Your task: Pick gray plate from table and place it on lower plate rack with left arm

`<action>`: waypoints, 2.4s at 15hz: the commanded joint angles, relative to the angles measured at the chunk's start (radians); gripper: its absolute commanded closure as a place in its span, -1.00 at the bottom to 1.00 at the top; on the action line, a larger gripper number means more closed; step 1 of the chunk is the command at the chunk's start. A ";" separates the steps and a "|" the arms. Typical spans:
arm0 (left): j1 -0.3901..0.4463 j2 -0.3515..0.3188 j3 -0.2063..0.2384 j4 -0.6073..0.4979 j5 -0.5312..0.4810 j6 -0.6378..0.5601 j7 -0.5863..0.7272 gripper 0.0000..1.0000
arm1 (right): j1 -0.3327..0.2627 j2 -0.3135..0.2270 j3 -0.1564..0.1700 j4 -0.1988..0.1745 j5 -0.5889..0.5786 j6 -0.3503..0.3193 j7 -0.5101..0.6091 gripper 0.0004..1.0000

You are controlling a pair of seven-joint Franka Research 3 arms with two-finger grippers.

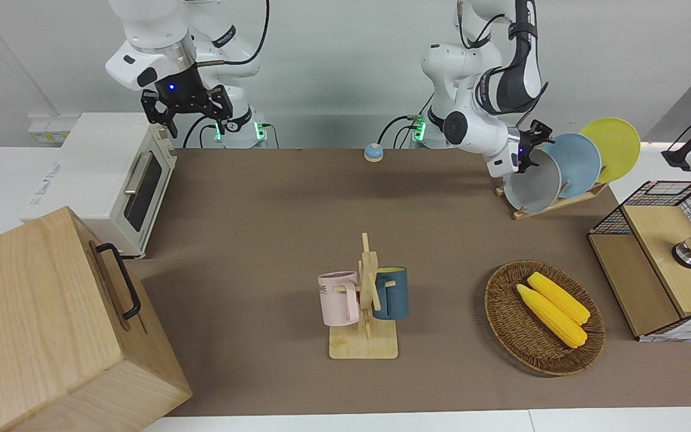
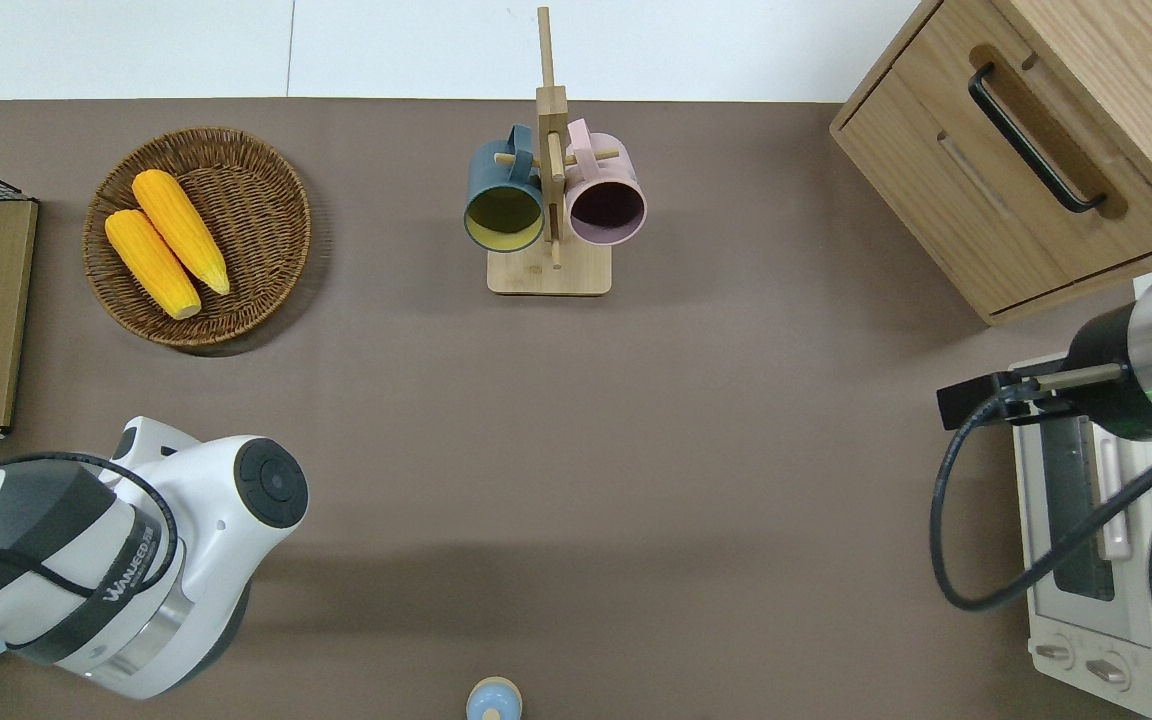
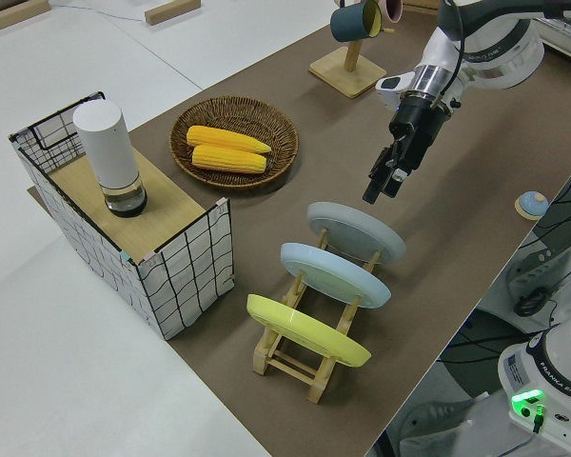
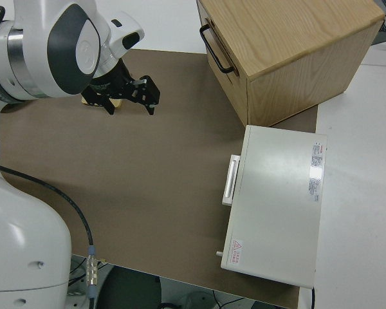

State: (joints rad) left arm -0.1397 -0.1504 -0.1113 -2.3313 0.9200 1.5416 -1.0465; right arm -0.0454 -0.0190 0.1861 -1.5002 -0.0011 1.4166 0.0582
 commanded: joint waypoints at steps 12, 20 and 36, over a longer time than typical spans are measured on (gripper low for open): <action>-0.003 0.006 0.019 0.464 -0.487 -0.075 0.391 -0.98 | -0.010 -0.002 0.006 0.006 0.010 -0.013 -0.001 -0.98; 0.006 -0.002 0.027 0.699 -0.849 -0.156 0.677 -0.98 | -0.010 -0.002 0.006 0.006 0.010 -0.013 -0.001 -0.98; 0.012 -0.034 0.047 0.730 -0.945 -0.178 0.861 -0.99 | -0.010 -0.002 0.006 0.006 0.010 -0.013 -0.001 -0.98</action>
State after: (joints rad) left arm -0.1360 -0.1764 -0.0563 -1.6132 -0.0071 1.3982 -0.1920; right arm -0.0454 -0.0190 0.1861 -1.5002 -0.0011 1.4166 0.0582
